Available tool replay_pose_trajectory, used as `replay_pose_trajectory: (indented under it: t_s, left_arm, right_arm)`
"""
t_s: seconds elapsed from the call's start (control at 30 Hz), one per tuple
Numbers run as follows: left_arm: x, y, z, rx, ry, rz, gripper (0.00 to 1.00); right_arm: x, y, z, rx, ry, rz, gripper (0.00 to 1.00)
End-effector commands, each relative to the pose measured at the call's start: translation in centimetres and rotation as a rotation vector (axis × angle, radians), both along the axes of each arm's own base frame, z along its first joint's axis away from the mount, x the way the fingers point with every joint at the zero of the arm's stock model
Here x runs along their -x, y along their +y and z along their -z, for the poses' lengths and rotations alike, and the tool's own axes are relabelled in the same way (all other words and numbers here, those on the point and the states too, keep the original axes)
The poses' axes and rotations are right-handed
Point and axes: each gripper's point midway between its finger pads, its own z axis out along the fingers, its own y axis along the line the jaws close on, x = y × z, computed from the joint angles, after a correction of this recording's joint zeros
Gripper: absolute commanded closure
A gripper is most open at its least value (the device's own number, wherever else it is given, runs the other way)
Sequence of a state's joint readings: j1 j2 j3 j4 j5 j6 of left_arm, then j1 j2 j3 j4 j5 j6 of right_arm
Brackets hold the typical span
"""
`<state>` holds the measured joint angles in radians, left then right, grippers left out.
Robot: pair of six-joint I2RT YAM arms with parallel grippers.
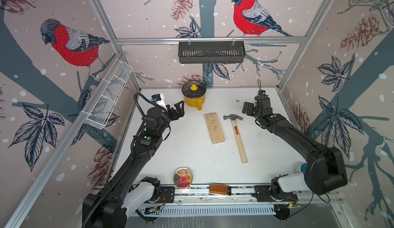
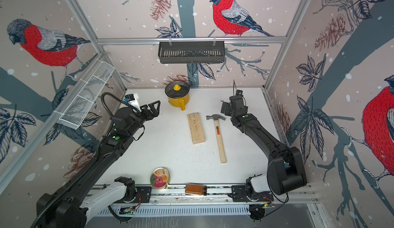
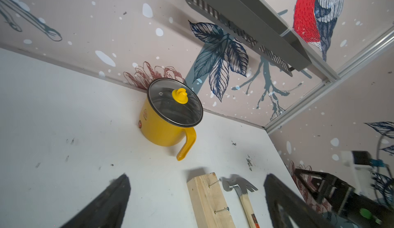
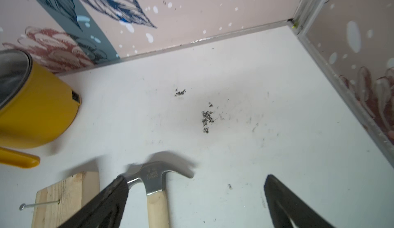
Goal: Use a claw hammer to pull out a nail
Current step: Pick up the hammer at the center of the board.
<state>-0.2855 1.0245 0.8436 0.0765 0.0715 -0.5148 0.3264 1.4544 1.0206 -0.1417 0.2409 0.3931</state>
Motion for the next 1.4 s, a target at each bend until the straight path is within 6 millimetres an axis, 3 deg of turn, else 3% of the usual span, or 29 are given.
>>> replay_pose_trajectory:
  t_s: [0.0,0.2,0.43,0.77,1.37]
  left_arm:
    - [1.0,-0.9,1.8,-0.129,0.136,0.090,0.06]
    - [0.8,-1.8,3.1,-0.220,0.156,0.164,0.16]
    - [0.2,-4.8,6.4,-0.245,0.279,0.322,0.22]
    - [1.5,-5.3,8.2,-0.286,0.293,0.343,0.25]
    - [1.3,-5.3,8.8,-0.288,0.311,0.332,0.26]
  right_arm:
    - [0.8,1.6,2.9,0.021,0.112,-0.050,0.00]
    - [0.7,3.9,5.6,0.035,0.174,-0.069,0.00]
    - [0.5,6.1,9.0,0.070,0.254,-0.088,0.04]
    - [1.3,7.9,13.7,0.081,0.337,-0.116,0.13]
    - [1.0,7.9,15.5,0.108,0.357,-0.121,0.30]
